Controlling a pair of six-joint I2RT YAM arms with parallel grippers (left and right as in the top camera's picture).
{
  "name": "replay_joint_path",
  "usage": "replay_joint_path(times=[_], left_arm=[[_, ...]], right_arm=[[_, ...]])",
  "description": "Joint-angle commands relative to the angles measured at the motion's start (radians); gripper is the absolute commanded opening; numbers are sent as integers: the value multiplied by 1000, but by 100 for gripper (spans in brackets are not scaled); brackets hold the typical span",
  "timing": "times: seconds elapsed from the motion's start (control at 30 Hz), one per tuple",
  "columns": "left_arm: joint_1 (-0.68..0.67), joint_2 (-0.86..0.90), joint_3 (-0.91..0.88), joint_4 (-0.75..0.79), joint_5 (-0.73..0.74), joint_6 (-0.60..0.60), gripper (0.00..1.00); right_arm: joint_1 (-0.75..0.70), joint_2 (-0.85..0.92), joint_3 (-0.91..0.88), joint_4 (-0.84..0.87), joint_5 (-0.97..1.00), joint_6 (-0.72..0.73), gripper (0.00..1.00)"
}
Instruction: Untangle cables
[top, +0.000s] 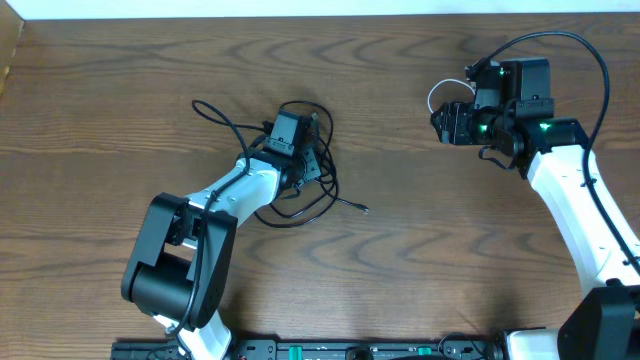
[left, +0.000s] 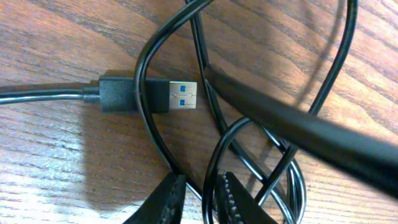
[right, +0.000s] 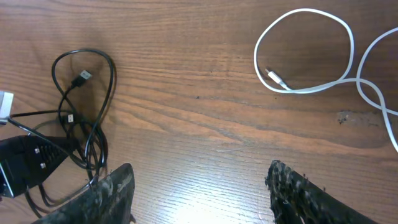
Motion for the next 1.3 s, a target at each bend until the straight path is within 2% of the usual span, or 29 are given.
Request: replay_joint_path(times=[0.0, 0.03, 0.07, 0.17, 0.27, 0.53, 0.73, 0.97, 1.17, 1.27], left_arm=[[1, -6, -8, -3, -23, -8, 22], [1, -12, -8, -3, -23, 3, 10], [1, -18, -8, -3, -23, 10, 8], [1, -39, -7, -2, 11, 39, 7], [1, -90, -6, -3, 18, 118, 8], [2, -327, -6, 7, 18, 286, 8], [2, -499, -6, 8, 19, 391, 7], [2, -629, -6, 5, 19, 457, 8], [2, -636, -6, 3, 61, 459, 7], [2, -634, -6, 4, 88, 459, 8]], right_arm=[[6, 5, -4, -6, -6, -11, 65], [6, 5, -4, -6, -6, -18, 65], [6, 5, -4, -9, -5, -19, 66], [6, 5, -4, -15, -6, -19, 66], [6, 5, -4, -29, -7, -18, 67], [18, 6, -5, -42, -147, -18, 71], [72, 7, -5, -22, -168, -18, 72], [172, 8, -5, 96, -250, -3, 75], [240, 8, -5, 245, -367, 40, 79], [272, 11, -5, 284, -365, 46, 79]])
